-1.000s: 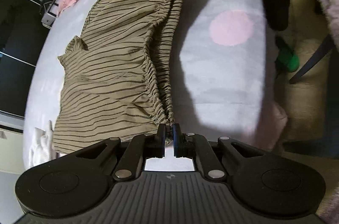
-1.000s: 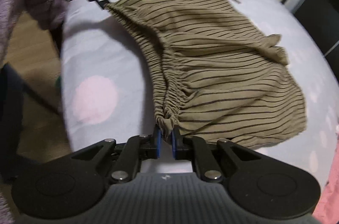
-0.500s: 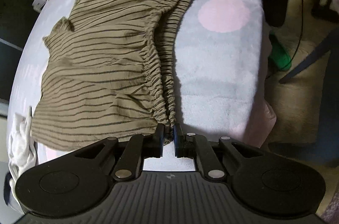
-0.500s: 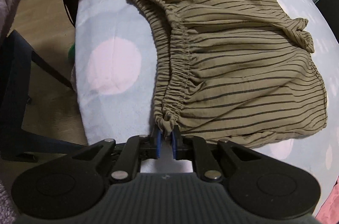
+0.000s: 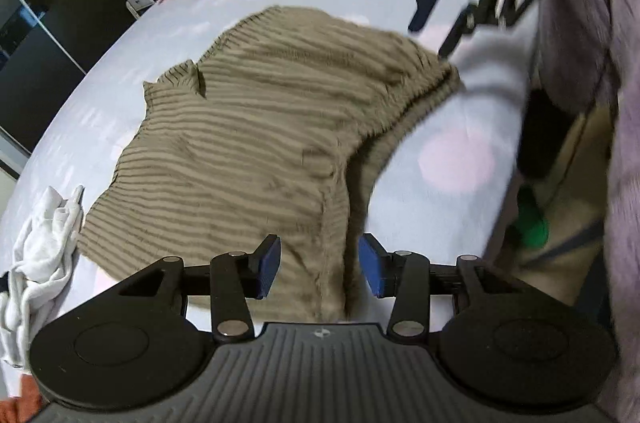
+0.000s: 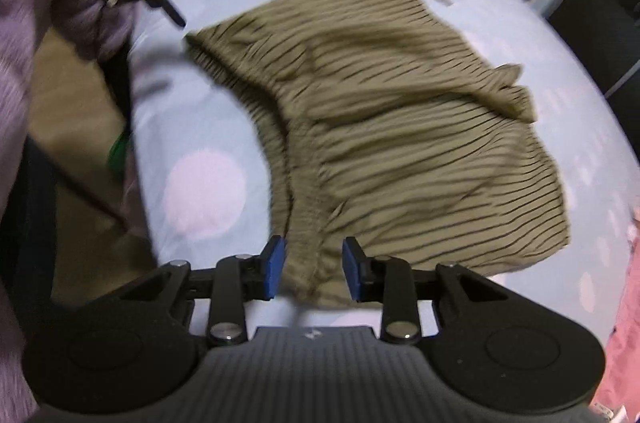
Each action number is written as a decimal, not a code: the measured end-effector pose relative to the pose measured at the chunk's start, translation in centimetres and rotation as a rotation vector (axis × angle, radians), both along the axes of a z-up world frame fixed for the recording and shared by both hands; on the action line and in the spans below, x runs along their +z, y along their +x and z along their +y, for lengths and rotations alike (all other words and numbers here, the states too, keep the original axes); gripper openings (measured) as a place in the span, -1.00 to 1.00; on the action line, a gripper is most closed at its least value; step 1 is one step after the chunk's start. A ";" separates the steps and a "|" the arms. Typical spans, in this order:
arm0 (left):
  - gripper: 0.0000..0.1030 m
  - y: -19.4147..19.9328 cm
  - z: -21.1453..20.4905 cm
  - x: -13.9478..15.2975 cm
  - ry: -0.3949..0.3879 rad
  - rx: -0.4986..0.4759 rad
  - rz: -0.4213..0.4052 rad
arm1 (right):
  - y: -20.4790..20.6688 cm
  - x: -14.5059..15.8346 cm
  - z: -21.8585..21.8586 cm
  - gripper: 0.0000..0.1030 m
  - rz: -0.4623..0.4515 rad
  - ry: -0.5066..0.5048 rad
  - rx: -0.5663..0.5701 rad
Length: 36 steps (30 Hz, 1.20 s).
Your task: Fold clothes
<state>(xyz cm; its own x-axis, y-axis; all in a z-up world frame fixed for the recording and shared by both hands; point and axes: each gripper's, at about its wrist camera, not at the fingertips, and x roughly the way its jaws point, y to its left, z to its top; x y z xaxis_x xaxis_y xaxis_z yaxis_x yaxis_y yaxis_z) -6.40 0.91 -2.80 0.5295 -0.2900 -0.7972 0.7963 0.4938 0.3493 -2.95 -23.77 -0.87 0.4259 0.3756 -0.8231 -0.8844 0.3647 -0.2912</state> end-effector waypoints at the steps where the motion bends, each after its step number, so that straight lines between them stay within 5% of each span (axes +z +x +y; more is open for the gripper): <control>1: -0.20 0.4 -0.4 -0.2 -0.005 0.003 -0.002 | -0.1 -0.1 0.4 -0.39 -0.007 0.007 -0.004; 8: -0.25 1.8 -2.5 -2.9 0.027 0.016 0.020 | 0.4 -2.4 2.7 -0.43 0.009 -0.020 -0.007; 16: -0.95 3.3 -0.8 -4.6 0.065 0.096 0.064 | 2.5 -5.1 2.2 -0.54 0.060 -0.083 -0.070; 18: -0.97 3.0 -0.5 -4.3 0.075 0.076 0.058 | 2.8 -4.9 2.1 -0.60 0.072 -0.072 -0.076; 19: -0.98 2.8 -0.5 -4.2 0.087 0.059 0.051 | 2.8 -4.8 2.1 -0.89 0.072 -0.070 -0.074; 29: -0.99 0.3 -1.3 -5.2 0.216 -0.114 0.048 | 1.7 -4.3 1.4 -0.91 0.119 -0.083 -0.007; 36: -0.95 0.6 -0.9 -5.5 0.206 -0.078 0.054 | 1.6 -5.8 2.0 -0.86 0.114 -0.130 0.023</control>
